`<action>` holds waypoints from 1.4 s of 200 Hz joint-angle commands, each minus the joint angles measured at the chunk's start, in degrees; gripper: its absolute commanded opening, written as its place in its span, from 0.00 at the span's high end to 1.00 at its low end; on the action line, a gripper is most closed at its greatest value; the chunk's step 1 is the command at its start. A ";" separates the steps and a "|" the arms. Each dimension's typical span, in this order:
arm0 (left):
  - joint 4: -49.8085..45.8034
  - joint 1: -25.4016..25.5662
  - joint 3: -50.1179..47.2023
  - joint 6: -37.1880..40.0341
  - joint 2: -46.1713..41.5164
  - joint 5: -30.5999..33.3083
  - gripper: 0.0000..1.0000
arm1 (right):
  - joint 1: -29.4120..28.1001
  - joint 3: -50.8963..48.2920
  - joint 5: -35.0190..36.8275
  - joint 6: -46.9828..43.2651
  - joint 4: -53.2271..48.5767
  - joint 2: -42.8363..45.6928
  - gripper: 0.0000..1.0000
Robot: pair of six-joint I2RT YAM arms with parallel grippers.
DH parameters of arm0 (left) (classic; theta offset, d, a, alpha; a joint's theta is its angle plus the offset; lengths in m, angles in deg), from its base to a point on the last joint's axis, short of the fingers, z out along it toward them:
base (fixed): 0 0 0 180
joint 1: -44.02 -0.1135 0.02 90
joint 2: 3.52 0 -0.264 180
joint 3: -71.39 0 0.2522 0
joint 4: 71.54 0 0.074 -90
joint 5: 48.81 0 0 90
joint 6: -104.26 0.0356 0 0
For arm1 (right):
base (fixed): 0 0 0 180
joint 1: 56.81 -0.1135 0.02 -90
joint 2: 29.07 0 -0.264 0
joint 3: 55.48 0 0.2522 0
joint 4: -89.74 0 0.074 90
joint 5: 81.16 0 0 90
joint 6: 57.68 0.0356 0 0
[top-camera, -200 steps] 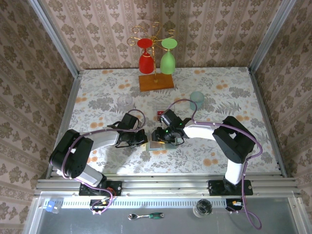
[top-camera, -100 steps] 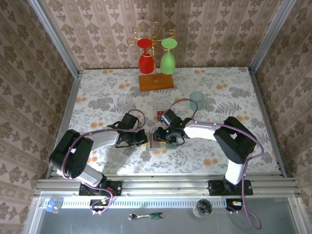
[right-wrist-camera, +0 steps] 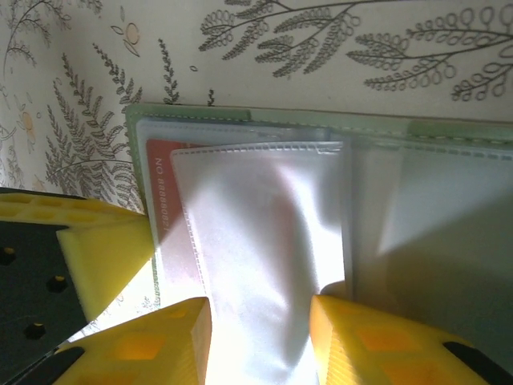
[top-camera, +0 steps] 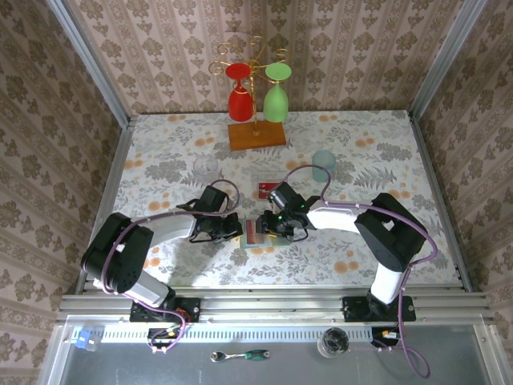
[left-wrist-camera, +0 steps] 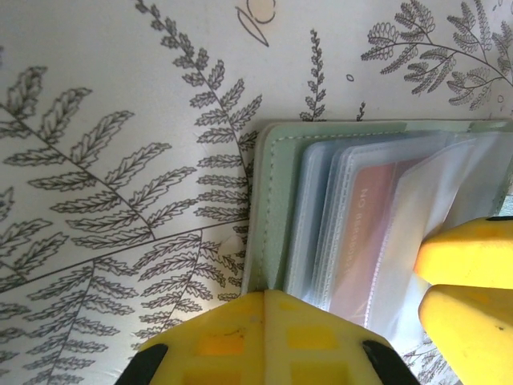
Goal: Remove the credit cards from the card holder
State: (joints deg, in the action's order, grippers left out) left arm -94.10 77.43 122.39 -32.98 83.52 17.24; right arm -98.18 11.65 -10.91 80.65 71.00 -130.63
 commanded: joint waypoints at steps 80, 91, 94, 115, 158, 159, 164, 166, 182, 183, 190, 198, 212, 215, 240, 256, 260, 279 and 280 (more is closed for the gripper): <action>-0.17 3.01 3.43 -2.50 -5.06 0.04 0.87 | 2.66 -5.91 -3.72 4.66 8.64 1.23 0.64; 2.33 3.47 2.90 -3.59 -3.93 -0.95 0.84 | 3.16 -6.83 -4.60 5.47 10.36 1.09 0.65; 2.98 3.62 2.78 -3.82 -3.64 -1.13 0.84 | 3.26 -7.00 -4.71 5.60 10.61 1.00 0.65; 6.20 4.00 1.79 -5.51 -1.83 -1.88 0.82 | 3.71 -7.72 -5.09 5.71 11.15 0.67 0.67; 11.17 4.08 -0.40 -7.54 -0.22 -2.94 0.79 | 4.43 -9.54 -5.57 6.33 12.87 0.64 0.69; 11.22 4.06 -0.45 -7.53 -0.22 -2.94 0.79 | 4.44 -9.61 -5.57 6.38 12.92 0.65 0.69; 11.26 4.09 -0.54 -7.58 -0.20 -2.95 0.79 | 4.52 -9.64 -5.65 6.36 13.12 0.58 0.69; 11.24 4.09 -0.53 -7.59 -0.18 -2.95 0.78 | 4.55 -9.67 -5.74 6.47 13.14 0.57 0.69; 11.25 4.20 -0.51 -7.58 0.09 -2.99 0.76 | 4.63 -9.78 -6.00 6.76 13.71 0.24 0.69; 11.26 4.16 -0.50 -7.59 0.11 -3.02 0.75 | 4.67 -9.78 -6.05 6.77 13.74 0.23 0.69; 11.24 4.21 -0.53 -7.51 0.27 -2.93 0.74 | 4.71 -9.90 -6.29 6.85 14.00 0.09 0.69; 11.41 4.16 -0.58 -7.51 0.55 -2.95 0.74 | 4.71 -9.86 -6.43 7.01 14.26 -0.04 0.69; 12.31 4.25 -0.83 -7.75 1.12 -3.36 0.74 | 4.80 -9.90 -6.54 7.04 14.40 -0.05 0.70; 12.54 4.29 -0.86 -7.85 1.31 -3.51 0.74 | 4.80 -10.01 -6.57 7.09 14.45 -0.04 0.69; 13.39 4.38 -0.61 -8.22 2.82 -4.18 0.74 | 4.85 -10.12 -6.72 7.15 14.77 -0.09 0.69; 13.59 4.46 -0.41 -8.21 3.33 -4.26 0.74 | 4.82 -10.17 -6.96 7.38 14.99 0.00 0.69; 13.68 4.47 -0.28 -8.21 3.36 -4.27 0.74 | 4.80 -10.21 -6.97 7.39 15.12 0.04 0.69; 13.84 4.56 0.03 -8.30 3.42 -4.61 0.76 | 4.80 -10.39 -7.16 7.63 15.55 -0.03 0.70; 13.87 4.56 0.12 -8.30 3.41 -4.61 0.77 | 4.80 -10.39 -7.20 7.69 15.58 0.01 0.70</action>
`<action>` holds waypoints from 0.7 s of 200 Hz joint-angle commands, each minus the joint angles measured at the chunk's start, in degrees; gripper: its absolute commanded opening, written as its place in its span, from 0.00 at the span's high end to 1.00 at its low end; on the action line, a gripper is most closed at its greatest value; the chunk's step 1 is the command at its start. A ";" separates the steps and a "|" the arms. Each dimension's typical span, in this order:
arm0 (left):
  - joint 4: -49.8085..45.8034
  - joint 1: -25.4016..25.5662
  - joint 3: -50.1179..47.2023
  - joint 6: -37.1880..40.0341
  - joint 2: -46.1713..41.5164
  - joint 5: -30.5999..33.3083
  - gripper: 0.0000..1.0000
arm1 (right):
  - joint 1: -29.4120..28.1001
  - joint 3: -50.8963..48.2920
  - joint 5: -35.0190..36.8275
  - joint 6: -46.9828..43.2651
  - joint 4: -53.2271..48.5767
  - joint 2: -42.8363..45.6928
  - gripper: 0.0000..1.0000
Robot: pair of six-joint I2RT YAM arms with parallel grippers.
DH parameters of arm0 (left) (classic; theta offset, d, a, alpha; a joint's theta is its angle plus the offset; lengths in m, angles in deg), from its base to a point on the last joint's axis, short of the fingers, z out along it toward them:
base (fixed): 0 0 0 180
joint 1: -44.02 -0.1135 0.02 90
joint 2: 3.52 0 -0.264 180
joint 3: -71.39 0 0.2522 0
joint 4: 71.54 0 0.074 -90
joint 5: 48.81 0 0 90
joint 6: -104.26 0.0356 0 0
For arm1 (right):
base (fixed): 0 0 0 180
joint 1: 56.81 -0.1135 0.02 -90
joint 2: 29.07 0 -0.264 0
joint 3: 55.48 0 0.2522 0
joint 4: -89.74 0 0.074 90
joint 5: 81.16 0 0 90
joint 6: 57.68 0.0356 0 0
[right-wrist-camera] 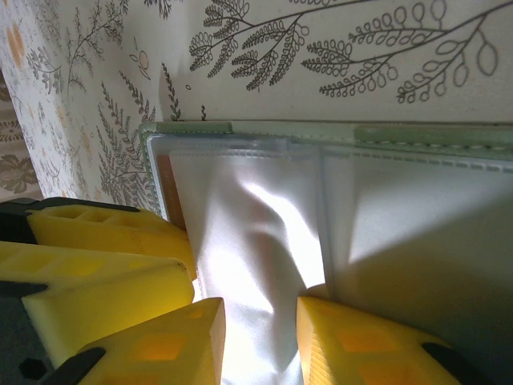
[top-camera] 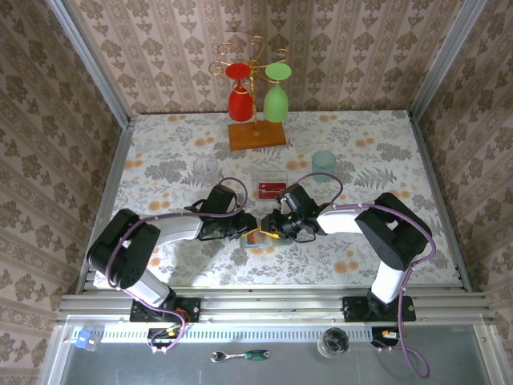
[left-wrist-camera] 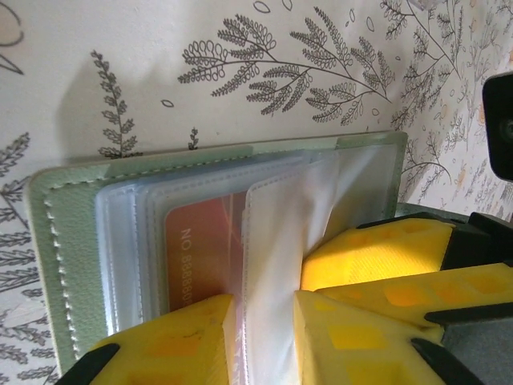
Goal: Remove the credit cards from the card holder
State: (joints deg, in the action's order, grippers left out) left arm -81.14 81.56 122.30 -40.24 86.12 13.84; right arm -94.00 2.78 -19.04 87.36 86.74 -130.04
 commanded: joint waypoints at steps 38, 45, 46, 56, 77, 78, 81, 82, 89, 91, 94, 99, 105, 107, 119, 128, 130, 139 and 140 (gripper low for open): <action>0.78 0.45 0.94 -1.40 -0.17 -1.25 0.82 | 0.63 -1.77 0.59 1.20 0.22 0.04 0.70; 0.76 0.45 1.08 -1.47 -0.33 -1.30 0.82 | 0.63 -1.79 0.58 1.20 0.22 0.34 0.70; 0.76 0.44 1.08 -1.48 -0.34 -1.34 0.82 | 0.63 -1.78 0.61 1.20 0.22 0.38 0.70; 0.60 0.51 1.26 -1.53 -0.65 -1.38 0.82 | 0.63 -1.69 0.50 1.12 0.04 1.01 0.70; -0.21 0.52 1.99 -1.40 -1.02 -1.35 0.82 | 0.63 -1.48 1.25 0.63 -1.40 3.11 0.69; -0.25 0.52 2.02 -1.40 -0.99 -1.37 0.82 | 0.63 -1.45 1.34 0.61 -1.47 3.22 0.69; -0.34 0.52 2.17 -1.35 -1.08 -1.38 0.82 | 0.67 -1.45 1.48 0.50 -1.84 3.58 0.69; -0.36 0.56 2.20 -1.33 -1.11 -1.39 0.83 | 0.69 -1.39 1.54 0.46 -1.99 3.76 0.69; -0.64 0.60 2.41 -1.28 -1.14 -1.42 0.82 | 0.72 -1.26 2.12 0.09 -2.87 4.72 0.69; -0.73 0.60 2.50 -1.30 -1.18 -1.46 0.82 | 0.72 -1.25 2.28 -0.09 -3.21 5.01 0.69; -0.85 0.67 2.62 -1.23 -1.22 -1.41 0.82 | 0.72 -1.23 2.44 -0.25 -3.74 5.38 0.69; -0.98 0.65 2.83 -1.26 -1.35 -1.36 0.82 | 0.80 -1.01 2.91 -0.58 -4.62 6.12 0.69; -1.20 0.82 3.15 -1.23 -1.39 -1.34 0.82 | 0.89 -0.98 3.31 -1.00 -5.50 6.95 0.69; -1.27 0.79 3.25 -1.29 -1.40 -1.38 0.82 | 0.93 -0.98 3.48 -1.06 -5.80 7.26 0.69; -1.68 1.08 3.89 -1.23 -1.54 -1.29 0.82 | 1.27 -0.93 4.30 -1.80 -7.27 8.95 0.69; -2.06 1.26 4.51 -1.13 -1.52 -1.19 0.82 | 1.57 -0.99 4.78 -2.34 -8.38 10.23 0.69; -2.19 1.34 4.58 -1.13 -1.52 -1.21 0.82 | 1.65 -0.99 4.90 -2.43 -8.63 10.45 0.69; -2.67 1.55 5.18 -1.04 -1.57 -1.06 0.82 | 2.12 -1.16 5.24 -2.93 -9.49 11.57 0.69; -2.71 1.56 5.29 -1.00 -1.49 -1.05 0.82 | 2.17 -1.16 5.27 -2.93 -9.55 11.75 0.69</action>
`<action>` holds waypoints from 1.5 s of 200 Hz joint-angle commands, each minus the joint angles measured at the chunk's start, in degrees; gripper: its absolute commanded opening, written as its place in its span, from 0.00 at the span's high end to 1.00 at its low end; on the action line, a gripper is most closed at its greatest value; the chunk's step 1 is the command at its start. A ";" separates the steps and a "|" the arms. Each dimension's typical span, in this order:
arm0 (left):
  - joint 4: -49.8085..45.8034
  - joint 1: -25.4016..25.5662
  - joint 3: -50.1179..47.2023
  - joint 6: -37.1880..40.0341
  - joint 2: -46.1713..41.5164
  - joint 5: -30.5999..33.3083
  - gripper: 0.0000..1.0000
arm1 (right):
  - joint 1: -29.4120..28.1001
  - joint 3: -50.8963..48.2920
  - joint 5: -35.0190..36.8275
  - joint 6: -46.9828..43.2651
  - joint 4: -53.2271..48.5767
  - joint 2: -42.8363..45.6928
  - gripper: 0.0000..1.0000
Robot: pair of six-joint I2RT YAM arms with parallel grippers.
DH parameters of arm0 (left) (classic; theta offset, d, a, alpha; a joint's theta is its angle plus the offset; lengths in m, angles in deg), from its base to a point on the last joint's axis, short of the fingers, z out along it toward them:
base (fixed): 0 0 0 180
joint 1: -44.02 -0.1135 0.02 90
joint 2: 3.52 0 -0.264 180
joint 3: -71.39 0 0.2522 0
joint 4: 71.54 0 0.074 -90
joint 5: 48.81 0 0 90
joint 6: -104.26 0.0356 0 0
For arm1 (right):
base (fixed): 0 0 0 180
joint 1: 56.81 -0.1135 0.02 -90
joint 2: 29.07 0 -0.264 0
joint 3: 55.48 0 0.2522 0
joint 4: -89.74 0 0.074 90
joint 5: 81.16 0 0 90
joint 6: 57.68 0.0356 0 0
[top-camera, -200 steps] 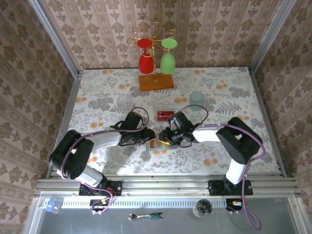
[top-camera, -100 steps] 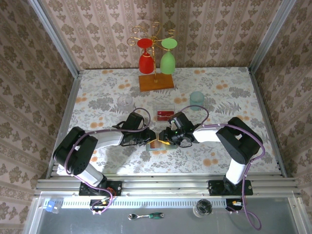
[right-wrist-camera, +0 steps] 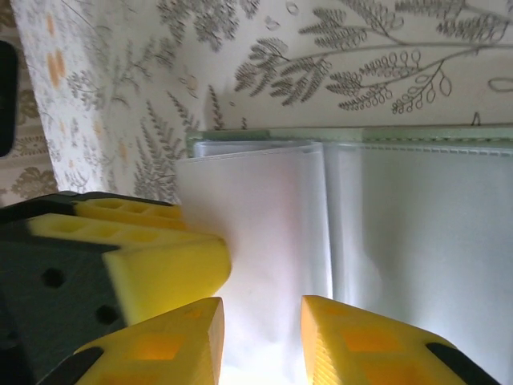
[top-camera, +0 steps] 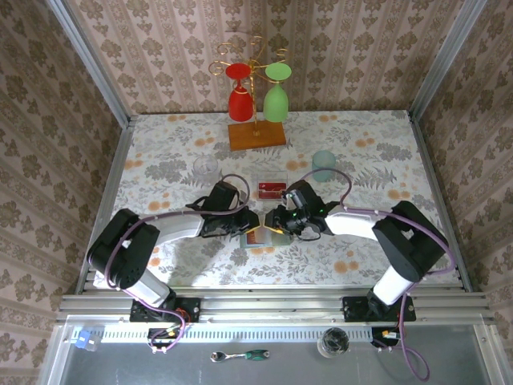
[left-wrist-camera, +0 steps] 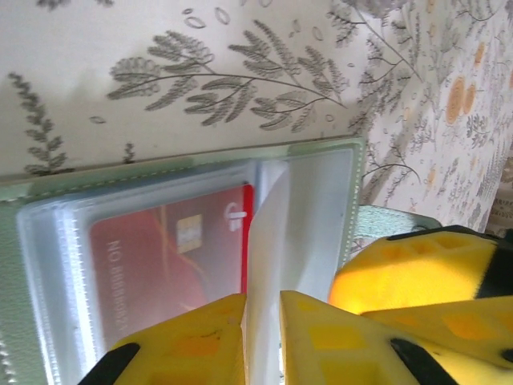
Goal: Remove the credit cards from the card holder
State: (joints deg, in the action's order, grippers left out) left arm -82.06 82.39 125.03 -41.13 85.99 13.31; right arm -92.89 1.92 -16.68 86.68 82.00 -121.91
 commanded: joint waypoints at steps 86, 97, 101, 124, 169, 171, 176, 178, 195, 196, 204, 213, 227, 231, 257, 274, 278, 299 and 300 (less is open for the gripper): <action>-1.68 4.18 8.06 -0.68 4.52 -0.05 0.83 | 4.77 -3.00 3.02 -4.64 -8.49 11.50 0.68; -1.53 4.82 9.07 -0.81 5.61 0.03 0.82 | 5.10 -3.52 3.11 -4.74 -8.89 12.42 0.68; -1.53 5.03 9.42 -0.89 6.03 0.02 0.82 | 5.21 -3.68 3.06 -4.79 -8.99 12.66 0.68; -0.98 6.24 11.30 -1.44 8.46 0.03 0.77 | 5.96 -4.53 3.19 -5.19 -9.87 15.03 0.68; -0.73 7.32 14.31 -1.78 10.77 -0.23 0.68 | 6.28 -4.78 3.28 -6.20 -11.82 16.86 0.67; -0.75 7.33 14.43 -1.74 10.81 -0.24 0.67 | 6.28 -4.83 3.28 -6.20 -11.80 16.84 0.68; -0.87 7.31 14.70 -1.67 10.78 -0.25 0.67 | 6.28 -4.86 3.22 -6.16 -11.82 16.85 0.67; -1.00 7.31 14.79 -1.61 10.77 -0.25 0.67 | 6.26 -4.87 3.20 -6.15 -11.82 16.82 0.67; -2.71 7.07 15.73 -0.60 10.36 -0.15 0.66 | 6.24 -4.93 2.95 -5.99 -11.35 16.56 0.67; -2.80 7.07 15.70 -0.51 10.34 -0.15 0.66 | 6.26 -4.95 2.94 -5.96 -11.32 16.55 0.67; -3.39 6.74 15.80 -0.10 9.89 -0.07 0.66 | 6.27 -4.93 2.81 -5.82 -10.97 16.18 0.67; -3.68 6.45 15.46 0.17 9.29 0.03 0.66 | 6.22 -4.87 2.49 -5.63 -10.56 15.71 0.67; -3.85 5.64 14.40 0.35 8.36 0.04 0.66 | 6.23 -4.64 1.95 -5.22 -9.85 14.76 0.67; -3.78 5.41 14.10 0.38 8.05 0.02 0.66 | 6.27 -4.55 1.81 -5.16 -9.64 14.48 0.67; -3.37 4.16 11.76 0.55 6.00 -0.07 0.66 | 5.69 -3.63 1.15 -4.54 -8.25 11.33 0.67; -3.25 3.38 10.05 0.60 4.68 -0.16 0.67 | 4.91 -2.50 1.00 -4.13 -7.70 9.27 0.68; -3.20 3.20 9.56 0.63 4.27 -0.16 0.67 | 4.61 -2.21 0.93 -4.11 -7.61 8.75 0.68; -2.70 1.92 6.96 0.64 2.33 -0.02 0.68 | 3.20 -0.64 1.00 -3.80 -6.95 6.18 0.68; -2.66 1.81 6.88 0.64 2.24 -0.04 0.68 | 3.11 -0.56 1.00 -3.73 -6.92 6.05 0.68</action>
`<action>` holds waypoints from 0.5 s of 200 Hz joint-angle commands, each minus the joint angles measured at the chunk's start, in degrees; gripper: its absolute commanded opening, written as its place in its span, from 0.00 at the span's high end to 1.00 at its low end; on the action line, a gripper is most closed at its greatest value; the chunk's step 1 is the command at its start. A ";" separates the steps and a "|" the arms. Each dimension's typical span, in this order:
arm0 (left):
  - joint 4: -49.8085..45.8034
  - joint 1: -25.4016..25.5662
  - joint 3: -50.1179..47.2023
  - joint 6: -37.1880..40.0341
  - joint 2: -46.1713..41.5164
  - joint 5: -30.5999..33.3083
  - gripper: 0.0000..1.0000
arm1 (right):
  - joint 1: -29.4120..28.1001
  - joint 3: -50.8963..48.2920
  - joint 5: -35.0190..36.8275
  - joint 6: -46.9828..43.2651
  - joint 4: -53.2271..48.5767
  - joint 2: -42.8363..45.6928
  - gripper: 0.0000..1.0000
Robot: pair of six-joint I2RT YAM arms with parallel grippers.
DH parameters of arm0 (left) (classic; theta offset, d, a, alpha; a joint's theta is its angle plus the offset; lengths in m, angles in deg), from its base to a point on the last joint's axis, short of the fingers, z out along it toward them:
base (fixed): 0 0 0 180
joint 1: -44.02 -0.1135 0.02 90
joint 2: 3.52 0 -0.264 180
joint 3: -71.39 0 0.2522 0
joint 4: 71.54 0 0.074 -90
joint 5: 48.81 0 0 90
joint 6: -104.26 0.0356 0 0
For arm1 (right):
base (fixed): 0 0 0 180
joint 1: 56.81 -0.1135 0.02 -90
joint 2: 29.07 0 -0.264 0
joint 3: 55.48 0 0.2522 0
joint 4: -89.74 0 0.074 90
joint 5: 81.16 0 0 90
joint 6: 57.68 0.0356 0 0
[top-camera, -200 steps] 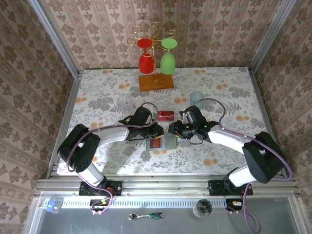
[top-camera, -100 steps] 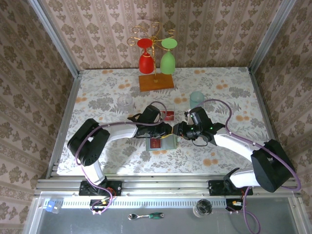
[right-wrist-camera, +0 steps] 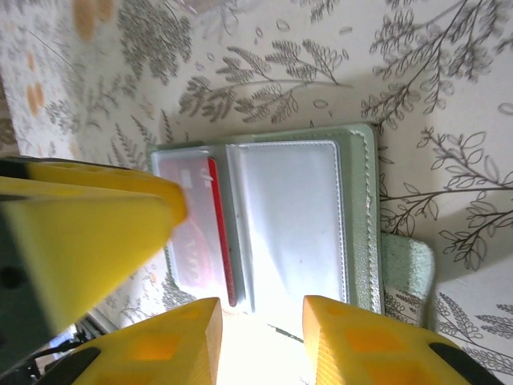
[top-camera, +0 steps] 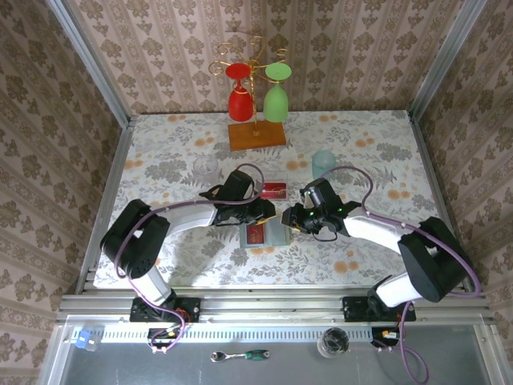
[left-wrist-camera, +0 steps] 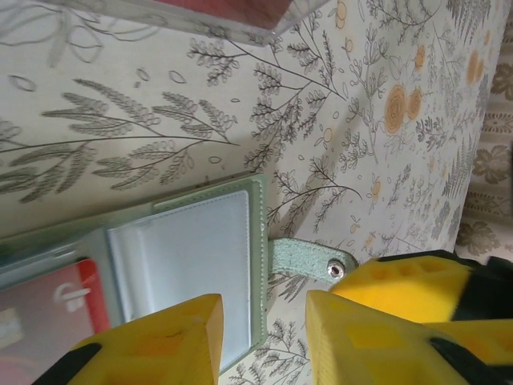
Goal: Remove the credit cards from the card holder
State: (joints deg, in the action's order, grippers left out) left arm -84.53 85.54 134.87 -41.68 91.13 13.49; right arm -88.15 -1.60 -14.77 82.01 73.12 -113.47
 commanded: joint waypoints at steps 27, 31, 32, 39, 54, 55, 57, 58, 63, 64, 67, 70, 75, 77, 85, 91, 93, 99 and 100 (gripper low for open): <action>-0.16 -3.22 -6.65 1.43 -6.16 -0.17 0.69 | -3.48 4.97 -0.90 1.45 2.49 -5.57 0.68; -0.25 -3.48 -7.21 1.49 -6.64 -0.24 0.70 | -3.70 5.32 -0.92 1.48 2.50 -5.97 0.68; -0.29 -3.56 -7.28 1.52 -6.74 -0.20 0.69 | -3.76 5.41 -0.91 1.47 2.50 -6.05 0.68; -0.38 -4.11 -8.08 1.66 -7.65 -0.22 0.70 | -4.31 5.94 -0.94 1.57 2.50 -6.78 0.68; -0.93 -5.31 -9.94 2.10 -9.30 -0.16 0.71 | -5.12 6.99 -0.83 1.65 2.61 -8.14 0.68; -0.94 -5.39 -10.10 2.08 -9.44 -0.16 0.71 | -5.18 7.08 -0.87 1.64 2.60 -8.27 0.68; -0.99 -5.57 -10.37 2.07 -9.61 -0.16 0.71 | -5.28 7.25 -0.90 1.66 2.61 -8.44 0.68; -0.97 -5.66 -10.48 2.11 -9.77 -0.16 0.71 | -5.34 7.34 -0.86 1.65 2.60 -8.52 0.68; -1.09 -6.10 -11.10 2.22 -10.22 -0.16 0.72 | -5.55 7.63 -0.93 1.66 2.60 -8.92 0.68; -1.06 -6.14 -11.20 2.23 -10.25 -0.20 0.72 | -5.61 7.75 -0.96 1.69 2.59 -9.02 0.68; -1.11 -6.37 -11.60 2.24 -10.46 -0.24 0.72 | -5.73 7.90 -0.91 1.76 2.63 -9.23 0.68; -1.13 -6.58 -11.91 2.29 -10.65 -0.27 0.73 | -5.83 8.03 -0.91 1.76 2.74 -9.50 0.68; -1.13 -6.90 -12.36 2.28 -10.94 -0.41 0.73 | -6.03 8.36 -0.91 1.89 2.68 -9.78 0.68; -1.13 -7.02 -12.51 2.32 -11.01 -0.48 0.74 | -6.09 8.50 -0.93 1.90 2.68 -9.85 0.68; -1.26 -7.40 -13.17 2.55 -11.32 -0.59 0.75 | -6.35 8.96 -0.98 1.91 2.68 -10.23 0.68; -1.39 -7.59 -13.47 2.67 -11.42 -0.60 0.76 | -6.52 9.21 -0.94 1.92 2.61 -10.41 0.68; -1.44 -7.66 -13.61 2.68 -11.49 -0.60 0.76 | -6.54 9.37 -0.91 1.93 2.64 -10.45 0.68; -1.48 -7.76 -13.80 2.84 -11.43 -0.56 0.77 | -6.70 9.65 -0.91 1.90 2.44 -10.60 0.68; -1.48 -7.85 -13.87 2.85 -11.42 -0.58 0.77 | -6.71 9.68 -0.91 1.86 2.43 -10.61 0.68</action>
State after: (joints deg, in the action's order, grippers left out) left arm -84.94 78.39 122.43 -40.78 80.77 13.49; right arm -94.16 5.84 -15.21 83.45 75.55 -123.07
